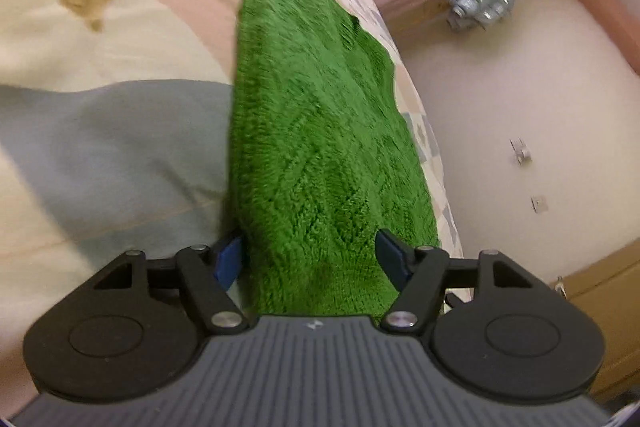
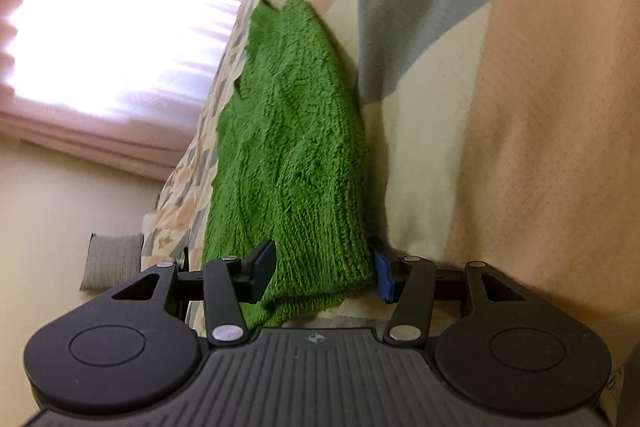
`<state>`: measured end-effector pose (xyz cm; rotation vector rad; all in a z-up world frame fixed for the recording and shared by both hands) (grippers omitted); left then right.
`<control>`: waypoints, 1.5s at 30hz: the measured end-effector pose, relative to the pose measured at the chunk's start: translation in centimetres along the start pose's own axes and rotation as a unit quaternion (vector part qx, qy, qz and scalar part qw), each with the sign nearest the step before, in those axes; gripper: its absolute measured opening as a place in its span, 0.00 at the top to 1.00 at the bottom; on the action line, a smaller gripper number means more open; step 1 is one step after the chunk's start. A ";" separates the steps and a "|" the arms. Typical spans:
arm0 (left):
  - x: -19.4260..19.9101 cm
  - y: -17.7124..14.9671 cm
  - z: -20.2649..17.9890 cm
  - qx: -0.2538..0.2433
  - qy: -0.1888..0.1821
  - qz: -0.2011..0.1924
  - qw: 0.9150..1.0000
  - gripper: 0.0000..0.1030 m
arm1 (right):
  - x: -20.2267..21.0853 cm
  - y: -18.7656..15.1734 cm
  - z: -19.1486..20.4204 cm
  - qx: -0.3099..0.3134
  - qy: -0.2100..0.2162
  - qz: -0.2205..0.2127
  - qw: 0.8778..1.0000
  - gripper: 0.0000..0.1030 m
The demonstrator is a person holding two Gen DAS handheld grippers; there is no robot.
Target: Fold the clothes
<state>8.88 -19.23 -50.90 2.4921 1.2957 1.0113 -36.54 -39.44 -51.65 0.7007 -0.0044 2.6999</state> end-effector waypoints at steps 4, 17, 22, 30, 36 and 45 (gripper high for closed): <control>-0.3 -0.1 0.0 -0.002 0.015 0.016 1.000 0.87 | -0.8 0.3 0.0 -0.015 -0.013 -0.004 1.000 0.49; 6.7 -3.7 -4.9 -0.066 0.022 -0.087 0.994 0.92 | 4.2 0.9 3.6 0.057 -0.013 -0.044 0.997 0.93; 6.1 -7.9 -2.7 -0.031 0.061 -0.074 0.995 0.91 | 6.1 -1.2 1.0 0.051 -0.036 -0.037 0.997 0.93; 8.6 -7.7 -4.8 -0.095 0.168 -0.083 0.978 0.89 | 6.6 -3.5 -1.0 0.074 -0.112 -0.068 0.989 0.75; 8.2 -7.4 -10.0 -0.190 0.195 -0.088 0.958 0.85 | 10.4 -4.7 4.4 0.206 -0.189 -0.194 0.940 0.70; -1.5 -8.8 -10.9 -0.277 0.240 0.001 0.931 0.84 | -0.9 -7.7 7.0 0.334 -0.178 -0.060 0.924 0.75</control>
Point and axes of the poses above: each gripper's, at about its wrist camera, not at the fingertips, and x roughly against the way its jaws point, z to its left, y to its top, the point moved 4 cm from there along -x, roughly the way its jaws point, and after that the axes turned 6 degrees about -x, right-handed, at the moved point
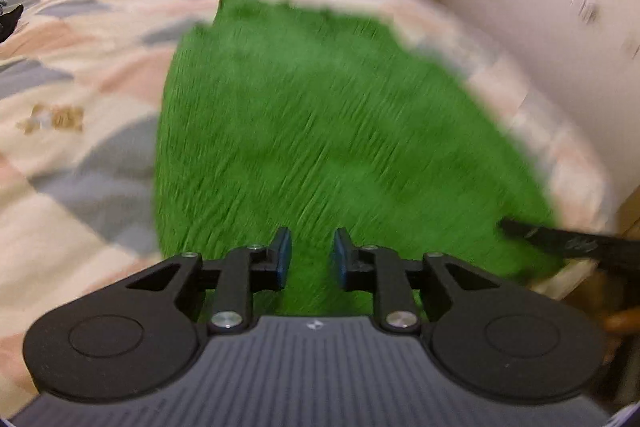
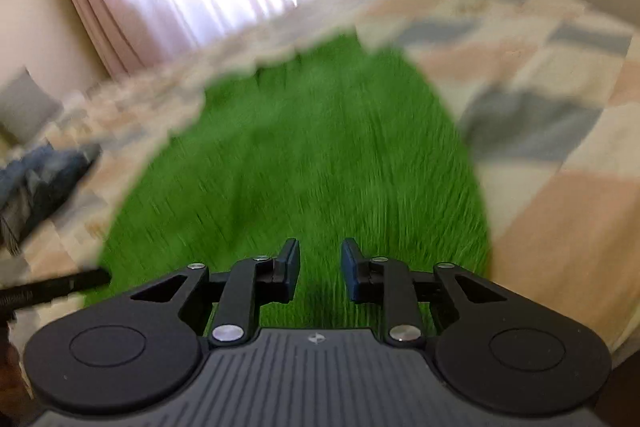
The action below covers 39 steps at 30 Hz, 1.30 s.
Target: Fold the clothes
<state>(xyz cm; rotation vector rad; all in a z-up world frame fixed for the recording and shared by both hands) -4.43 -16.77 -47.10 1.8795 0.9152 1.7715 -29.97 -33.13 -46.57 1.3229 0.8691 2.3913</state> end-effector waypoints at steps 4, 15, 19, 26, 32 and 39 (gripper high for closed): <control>2.4 -1.9 -2.6 -0.099 0.034 -0.036 0.994 0.82 | 1.0 -2.0 -0.4 0.053 -0.014 0.000 0.999 0.83; 1.5 -5.3 -9.9 -0.381 0.119 -0.063 0.915 0.77 | 1.9 -7.8 5.6 0.422 -0.078 -0.067 0.901 0.76; 1.7 -5.8 -10.4 -0.403 0.119 -0.064 0.905 0.68 | 1.2 -8.8 6.3 0.474 -0.088 -0.070 0.873 0.76; 0.2 -5.7 -10.7 -0.425 0.130 -0.056 0.894 0.67 | 0.8 -9.6 6.5 0.488 -0.090 -0.080 0.864 0.74; -0.8 -6.8 -10.9 -0.464 0.149 -0.059 0.871 0.69 | -0.9 -10.7 6.8 0.534 -0.120 -0.077 0.833 0.73; -0.1 -6.9 -10.6 -0.455 0.148 -0.067 0.875 0.67 | -0.8 -12.2 7.0 0.584 -0.152 -0.090 0.792 0.71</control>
Point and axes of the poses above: each gripper's, at about its wrist camera, not at the fingertips, and x roughly against the way its jaws point, z to its left, y to its top, the point moved 4 cm from there along -x, roughly the way its jaws point, and after that the axes turned 6 degrees about -x, right-handed, at the moved point
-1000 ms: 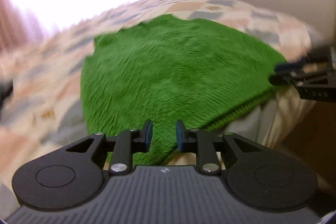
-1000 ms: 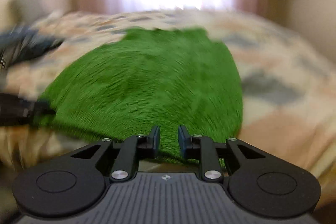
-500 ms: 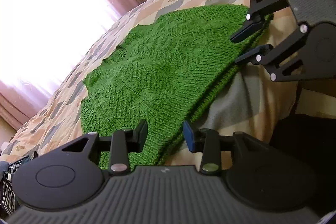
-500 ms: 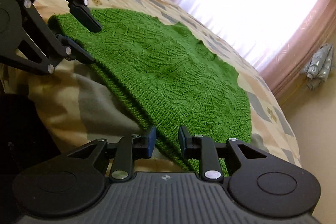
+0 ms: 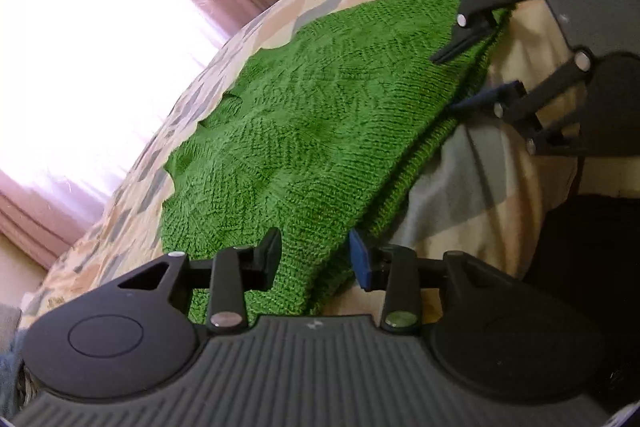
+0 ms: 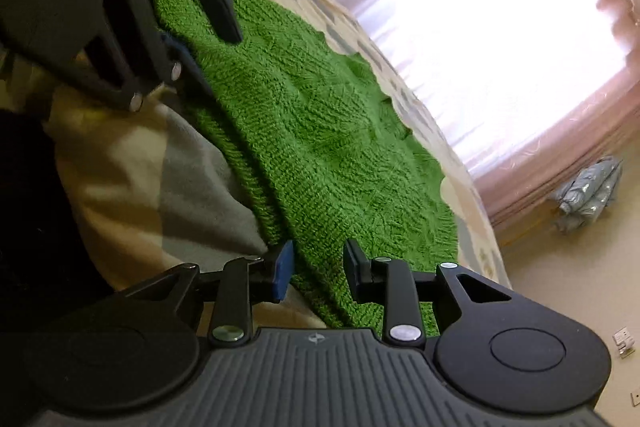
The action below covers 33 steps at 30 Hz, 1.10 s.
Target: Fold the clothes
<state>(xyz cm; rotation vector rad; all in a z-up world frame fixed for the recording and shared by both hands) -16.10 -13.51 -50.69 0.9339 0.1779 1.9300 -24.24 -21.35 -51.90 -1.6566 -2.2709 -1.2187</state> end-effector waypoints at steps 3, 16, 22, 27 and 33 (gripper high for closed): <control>0.0 -0.4 -0.7 -0.017 0.001 0.002 1.000 0.67 | -0.2 -0.6 0.1 0.011 -0.014 0.004 1.000 0.70; 2.8 -0.9 0.3 -0.005 0.007 -0.039 0.999 1.00 | 1.3 -0.4 -2.6 -0.038 -0.007 -0.027 0.999 1.00; 1.3 -1.9 -0.9 0.013 -0.014 -0.013 1.000 0.99 | 1.2 -2.3 -0.4 -0.030 0.021 0.003 0.999 0.99; 3.7 -1.0 4.2 0.129 -0.050 -0.041 0.990 0.95 | 2.2 -1.5 -1.7 -0.066 0.058 0.010 0.996 0.84; 1.0 -1.4 10.6 0.362 -0.113 -0.031 0.925 0.69 | 3.6 -0.8 -10.3 -0.380 0.150 -0.030 0.912 0.61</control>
Point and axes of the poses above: each gripper's, at about its wrist camera, not at the fingertips, and x roughly against the way its jaws point, z to its left, y to its top, the point moved 4 cm from there along -x, roughly the way its jaws point, and after that the axes turned 6 degrees about -x, right-handed, at the moved point
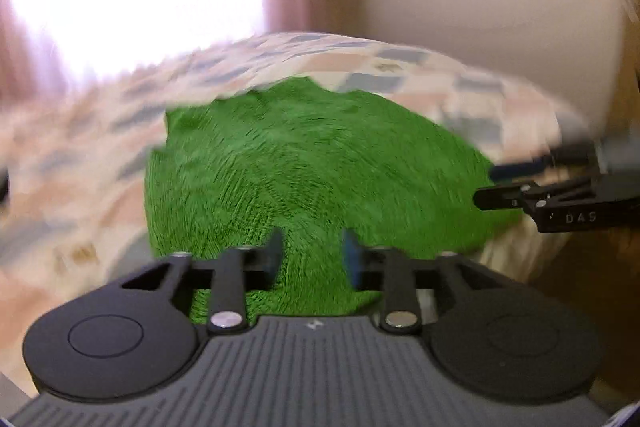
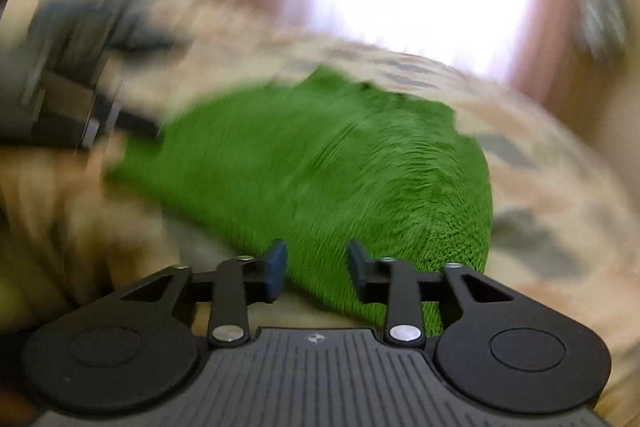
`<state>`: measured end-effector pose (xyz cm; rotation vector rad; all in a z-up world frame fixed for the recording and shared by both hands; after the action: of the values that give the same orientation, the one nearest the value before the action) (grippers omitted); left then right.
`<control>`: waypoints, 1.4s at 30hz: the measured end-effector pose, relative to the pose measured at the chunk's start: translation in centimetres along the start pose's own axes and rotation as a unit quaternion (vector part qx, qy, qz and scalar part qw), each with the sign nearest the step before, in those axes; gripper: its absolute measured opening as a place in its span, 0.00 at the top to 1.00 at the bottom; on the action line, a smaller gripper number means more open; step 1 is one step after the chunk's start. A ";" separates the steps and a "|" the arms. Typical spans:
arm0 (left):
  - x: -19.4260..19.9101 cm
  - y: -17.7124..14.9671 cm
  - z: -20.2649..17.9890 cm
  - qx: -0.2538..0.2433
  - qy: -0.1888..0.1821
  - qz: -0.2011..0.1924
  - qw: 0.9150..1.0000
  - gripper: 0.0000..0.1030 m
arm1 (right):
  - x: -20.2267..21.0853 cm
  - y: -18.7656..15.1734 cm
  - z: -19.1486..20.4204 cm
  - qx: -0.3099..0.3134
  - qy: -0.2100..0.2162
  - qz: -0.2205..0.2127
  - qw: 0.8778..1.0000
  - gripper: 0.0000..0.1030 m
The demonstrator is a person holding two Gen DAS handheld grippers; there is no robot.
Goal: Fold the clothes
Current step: 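Open both grippers and pull back to smooth the flat vest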
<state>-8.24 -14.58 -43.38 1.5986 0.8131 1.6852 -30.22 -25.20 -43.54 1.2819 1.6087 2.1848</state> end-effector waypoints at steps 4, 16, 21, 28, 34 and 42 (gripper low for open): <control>-4.0 -2.3 1.6 0.077 0.032 0.108 0.991 0.69 | -2.6 0.8 -4.2 -0.152 -0.035 0.009 0.988 0.60; -0.9 -3.3 -1.9 0.060 0.097 0.162 0.980 0.39 | -2.6 -3.8 -3.9 -0.213 -0.094 0.105 0.967 0.57; 1.4 -2.0 -2.5 0.056 0.112 0.137 0.983 0.27 | 0.2 -2.9 -3.1 -0.220 -0.121 0.097 0.963 0.31; 4.0 -0.6 -2.8 0.053 0.120 0.113 0.985 0.19 | 3.0 -1.0 -2.4 -0.208 -0.143 0.057 0.966 0.16; 5.8 -0.4 -3.0 0.056 0.129 0.100 0.985 0.13 | 3.8 -0.9 -1.9 -0.213 -0.154 0.058 0.963 0.07; 8.0 -0.6 -3.0 0.063 0.133 0.084 0.986 0.06 | 5.5 0.3 -0.4 -0.211 -0.178 0.043 0.960 0.02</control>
<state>-11.40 -7.68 -39.39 1.5843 0.9549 2.0344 -33.83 -22.52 -40.37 1.5103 0.9109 2.0388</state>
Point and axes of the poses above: each gripper's, at about its wrist camera, not at the fingertips, and x roughly against the way its jaws point, z to its left, y to its top, the point moved 4 cm from there along -x, roughly the way its jaws point, and after that the axes turned 6 degrees about -x, right-handed, at the moved point
